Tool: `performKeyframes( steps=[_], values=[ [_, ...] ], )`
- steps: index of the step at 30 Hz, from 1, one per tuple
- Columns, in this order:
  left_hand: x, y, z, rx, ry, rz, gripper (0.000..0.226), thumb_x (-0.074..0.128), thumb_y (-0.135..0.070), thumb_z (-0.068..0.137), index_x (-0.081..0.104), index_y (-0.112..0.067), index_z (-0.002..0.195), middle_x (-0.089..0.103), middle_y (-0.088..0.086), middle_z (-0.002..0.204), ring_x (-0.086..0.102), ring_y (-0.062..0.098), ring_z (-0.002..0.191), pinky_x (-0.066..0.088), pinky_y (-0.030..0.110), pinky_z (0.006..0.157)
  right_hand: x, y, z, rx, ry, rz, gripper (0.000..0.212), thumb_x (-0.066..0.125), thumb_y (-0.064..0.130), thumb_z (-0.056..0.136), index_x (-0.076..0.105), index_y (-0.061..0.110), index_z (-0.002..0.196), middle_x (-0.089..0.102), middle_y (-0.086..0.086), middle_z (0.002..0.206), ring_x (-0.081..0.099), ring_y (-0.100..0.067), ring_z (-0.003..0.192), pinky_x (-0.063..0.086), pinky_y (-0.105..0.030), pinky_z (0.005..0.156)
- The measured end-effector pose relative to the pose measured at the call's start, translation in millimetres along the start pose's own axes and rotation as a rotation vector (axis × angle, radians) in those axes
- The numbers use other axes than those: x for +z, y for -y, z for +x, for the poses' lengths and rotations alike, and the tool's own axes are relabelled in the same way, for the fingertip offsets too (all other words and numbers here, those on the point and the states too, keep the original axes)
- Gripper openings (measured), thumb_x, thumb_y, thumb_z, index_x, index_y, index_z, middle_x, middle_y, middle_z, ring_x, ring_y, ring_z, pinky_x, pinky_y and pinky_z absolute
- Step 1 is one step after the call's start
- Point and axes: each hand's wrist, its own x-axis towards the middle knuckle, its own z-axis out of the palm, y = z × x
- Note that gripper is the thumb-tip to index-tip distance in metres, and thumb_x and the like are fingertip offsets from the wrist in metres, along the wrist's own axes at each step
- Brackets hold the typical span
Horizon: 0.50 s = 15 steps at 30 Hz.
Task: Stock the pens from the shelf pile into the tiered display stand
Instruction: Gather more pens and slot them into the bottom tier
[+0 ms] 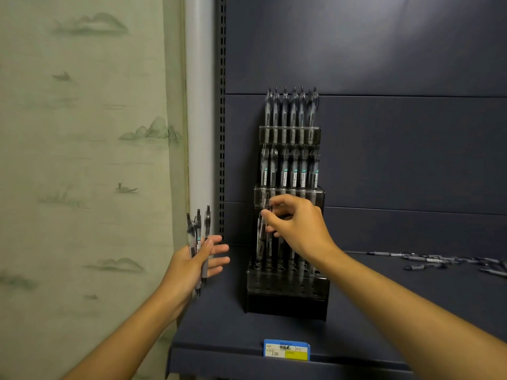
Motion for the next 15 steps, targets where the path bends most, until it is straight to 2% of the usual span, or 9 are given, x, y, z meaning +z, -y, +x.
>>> performKeyframes(
  steps=[4,7,11,15],
  values=[
    [2.3,0.9,-0.6,0.000,0.018,0.012,0.025,0.048,-0.027,0.100,0.066,-0.015,0.115,0.076,0.004,0.102,0.075,0.020,0.088,0.060,0.023,0.069,7.0,-8.8,-5.2,0.062,0.043,0.015,0.018,0.072,0.027,0.090,0.067,0.020,0.106,0.073,0.000,0.082,0.073,-0.009,0.067,0.062,-0.031,0.074],
    [5.0,-0.5,-1.1,0.001,0.046,0.005,0.026,0.048,-0.026,0.100,0.066,-0.015,0.116,0.077,0.003,0.100,0.075,0.021,0.089,0.061,0.024,0.070,11.6,-16.8,-7.4,0.107,0.062,-0.024,0.018,0.075,0.030,0.087,0.066,0.018,0.096,0.073,-0.001,0.078,0.072,-0.008,0.063,0.062,-0.029,0.069],
    [8.4,-5.8,-2.4,0.013,0.111,-0.005,0.027,0.048,-0.026,0.100,0.065,-0.015,0.117,0.077,0.003,0.102,0.075,0.023,0.090,0.061,0.027,0.073,13.9,-22.2,-10.8,0.086,0.098,-0.122,0.019,0.075,0.035,0.086,0.064,0.019,0.086,0.072,-0.001,0.071,0.071,-0.006,0.061,0.060,-0.027,0.067],
    [13.1,-12.3,-3.9,0.023,0.184,-0.003,0.033,0.051,-0.031,0.094,0.064,-0.014,0.119,0.076,0.005,0.105,0.075,0.024,0.089,0.061,0.029,0.074,10.8,-20.1,-13.8,0.078,0.145,-0.179,0.022,0.075,0.040,0.085,0.063,0.021,0.087,0.073,0.001,0.070,0.070,-0.005,0.060,0.060,-0.030,0.070]
  ],
)
